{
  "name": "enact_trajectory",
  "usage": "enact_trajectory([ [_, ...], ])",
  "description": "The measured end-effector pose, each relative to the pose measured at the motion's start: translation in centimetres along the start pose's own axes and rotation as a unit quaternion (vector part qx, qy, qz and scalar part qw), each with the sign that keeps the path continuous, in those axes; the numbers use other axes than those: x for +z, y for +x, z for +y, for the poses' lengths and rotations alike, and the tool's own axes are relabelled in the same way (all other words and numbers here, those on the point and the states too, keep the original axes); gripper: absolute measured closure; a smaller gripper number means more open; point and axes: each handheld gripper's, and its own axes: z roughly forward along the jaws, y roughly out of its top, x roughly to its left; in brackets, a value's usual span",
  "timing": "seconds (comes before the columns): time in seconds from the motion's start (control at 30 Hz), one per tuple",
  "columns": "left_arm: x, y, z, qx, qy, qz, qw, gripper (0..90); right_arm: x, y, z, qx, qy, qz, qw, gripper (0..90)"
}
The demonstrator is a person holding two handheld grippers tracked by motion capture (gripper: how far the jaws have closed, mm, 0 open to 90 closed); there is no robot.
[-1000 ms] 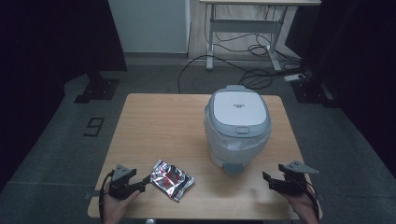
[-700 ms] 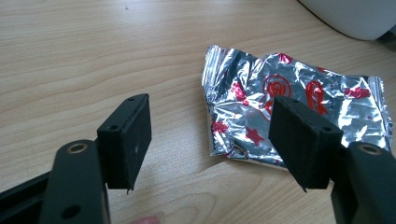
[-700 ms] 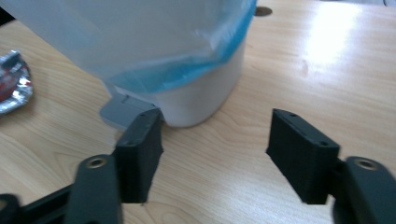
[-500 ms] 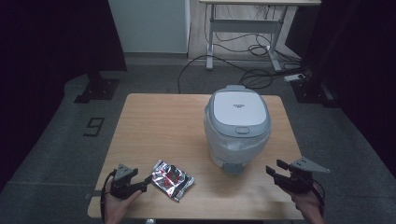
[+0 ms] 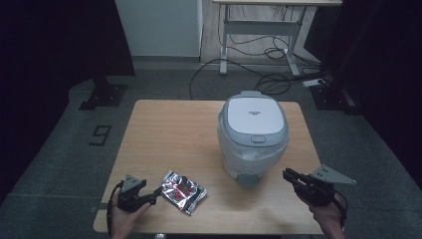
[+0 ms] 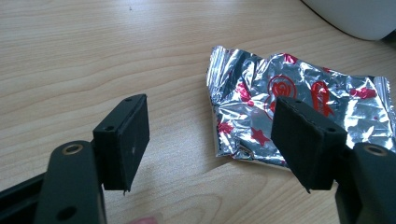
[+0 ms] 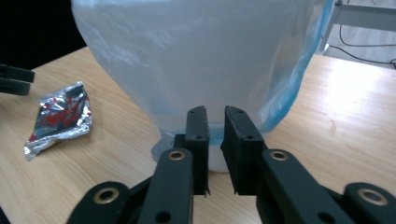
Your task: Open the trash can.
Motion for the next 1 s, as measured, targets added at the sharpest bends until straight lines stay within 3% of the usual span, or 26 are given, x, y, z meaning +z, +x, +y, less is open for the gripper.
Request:
enact_trajectory([
  [0.27,-0.2,0.7,-0.1,-0.015,-0.005,-0.003,0.9999,28.2,-0.4,0.3,2.3,0.005,-0.018,0.016,0.9997,89.4],
  [0.63,-0.3,0.6,-0.1,-0.016,-0.009,-0.006,0.9998,28.3,0.1,1.1,6.6,-0.007,-0.013,0.044,0.9989,89.9],
  [1.0,-0.1,0.4,-0.2,-0.015,-0.003,-0.008,0.9999,28.6,1.3,1.3,9.4,-0.003,-0.020,0.067,0.9976,89.9],
])
